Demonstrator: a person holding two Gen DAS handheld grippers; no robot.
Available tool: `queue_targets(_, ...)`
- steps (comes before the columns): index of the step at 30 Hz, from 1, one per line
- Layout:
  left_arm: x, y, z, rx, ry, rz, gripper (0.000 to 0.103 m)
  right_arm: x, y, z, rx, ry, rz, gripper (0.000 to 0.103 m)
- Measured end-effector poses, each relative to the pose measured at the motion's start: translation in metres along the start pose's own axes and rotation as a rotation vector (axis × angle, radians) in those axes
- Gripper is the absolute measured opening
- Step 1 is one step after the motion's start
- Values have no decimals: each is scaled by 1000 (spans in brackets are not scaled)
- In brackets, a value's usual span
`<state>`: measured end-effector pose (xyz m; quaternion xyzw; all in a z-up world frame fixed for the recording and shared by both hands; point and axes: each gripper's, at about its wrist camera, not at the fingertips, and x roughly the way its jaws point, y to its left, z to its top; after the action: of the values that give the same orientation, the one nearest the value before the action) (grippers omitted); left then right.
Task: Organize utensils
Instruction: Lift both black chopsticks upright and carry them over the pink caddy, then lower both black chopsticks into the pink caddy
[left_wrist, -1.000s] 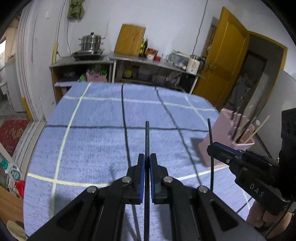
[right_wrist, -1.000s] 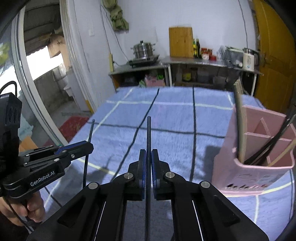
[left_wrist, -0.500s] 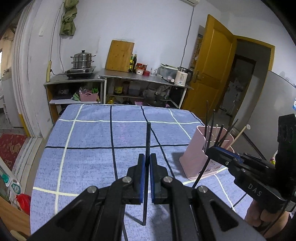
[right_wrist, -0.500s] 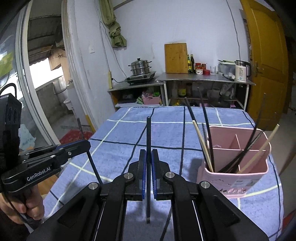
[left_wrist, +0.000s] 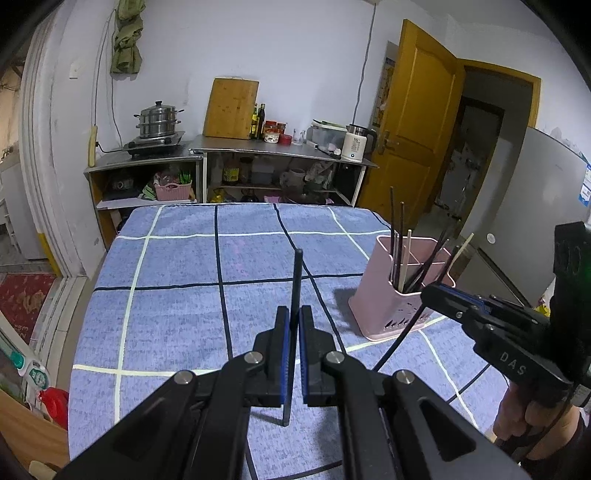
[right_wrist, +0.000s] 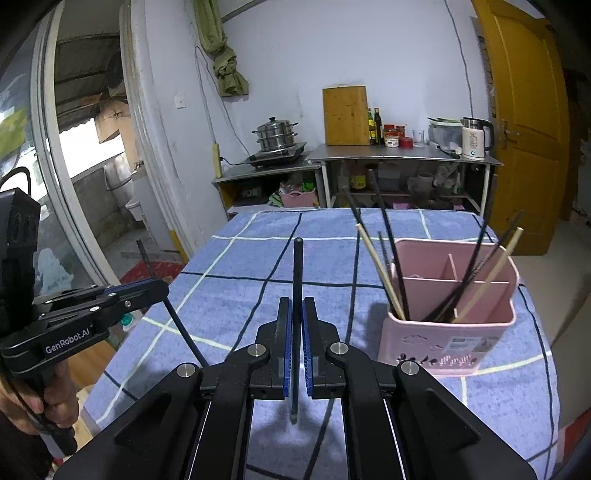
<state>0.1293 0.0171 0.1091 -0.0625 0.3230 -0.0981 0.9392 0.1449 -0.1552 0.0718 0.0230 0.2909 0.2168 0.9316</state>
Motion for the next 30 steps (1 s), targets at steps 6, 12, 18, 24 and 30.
queue_targets(6,-3,-14,6,4,-5,-48,5,-23,-16,3,16,-39,-28,5)
queue_targets(12,5,-39,13,18,6,-122,5,-43,-40,2,50,-64,-73,5)
queue_targets(18,19,-69,23,33,25,-188,5,-58,-66,7,88,-88,-114,5)
queue_targets(24,21,-90,49,47,-8,-236,5,-77,-79,25,98,-148,-132,5)
queue_targets(30,13,-96,77,39,-72,-268,5,-100,-90,53,123,-248,-150,5)
